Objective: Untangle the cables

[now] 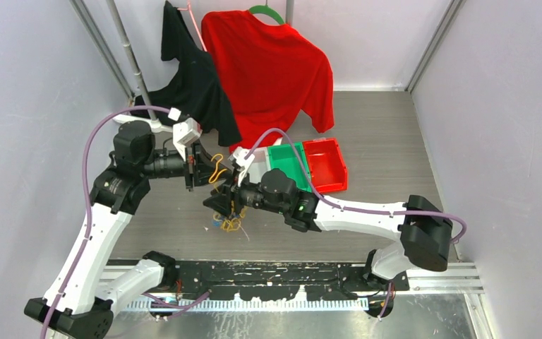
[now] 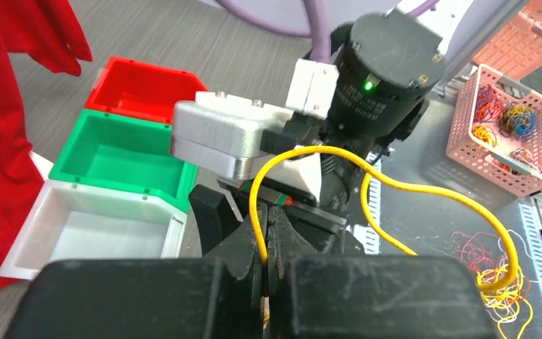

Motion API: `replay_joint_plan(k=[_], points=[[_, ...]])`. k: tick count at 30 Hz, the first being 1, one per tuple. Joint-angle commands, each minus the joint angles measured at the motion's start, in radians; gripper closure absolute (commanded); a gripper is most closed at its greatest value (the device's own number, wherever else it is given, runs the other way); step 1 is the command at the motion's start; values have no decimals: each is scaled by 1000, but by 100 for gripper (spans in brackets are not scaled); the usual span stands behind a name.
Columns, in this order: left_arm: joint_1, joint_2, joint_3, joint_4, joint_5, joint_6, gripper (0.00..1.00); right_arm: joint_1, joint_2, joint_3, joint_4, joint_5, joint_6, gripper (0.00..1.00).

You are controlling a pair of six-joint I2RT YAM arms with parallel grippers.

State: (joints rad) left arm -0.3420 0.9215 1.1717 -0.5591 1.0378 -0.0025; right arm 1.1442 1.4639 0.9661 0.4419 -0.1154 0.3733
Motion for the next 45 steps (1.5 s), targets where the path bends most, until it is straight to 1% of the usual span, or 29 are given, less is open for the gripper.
replay_joint_plan(k=[1,7,11,15,19,21,23,26,29,31,35,38,42,45], points=[[-12,-22,97,64,82,-83,100,-11,23,-73,126,106,58,54],[-12,-16,171,131,79,-150,100,-11,52,-170,204,167,84,54],[-11,-11,210,160,60,-163,100,-11,64,-233,283,206,103,43],[-12,-7,236,201,32,-171,100,-11,75,-262,301,236,106,39],[-12,17,287,207,22,-172,100,-8,89,-271,329,243,108,32],[-12,25,300,206,24,-167,100,-2,68,-277,328,248,96,27],[-12,27,305,204,22,-158,100,0,9,-296,312,254,77,21],[-12,26,305,196,23,-138,100,1,-90,-335,261,286,43,17],[-13,27,308,184,19,-118,100,0,-208,-363,156,329,3,17],[-12,30,308,184,19,-116,100,0,-277,-376,114,338,-14,17],[-13,43,308,194,19,-119,100,2,-342,-358,91,274,-18,17],[-12,57,323,199,16,-119,100,25,-315,-300,99,234,-32,17],[-12,82,365,196,13,-119,100,62,-212,-198,101,213,-79,17],[-12,103,404,193,15,-122,100,64,-114,-131,109,264,-98,19]])
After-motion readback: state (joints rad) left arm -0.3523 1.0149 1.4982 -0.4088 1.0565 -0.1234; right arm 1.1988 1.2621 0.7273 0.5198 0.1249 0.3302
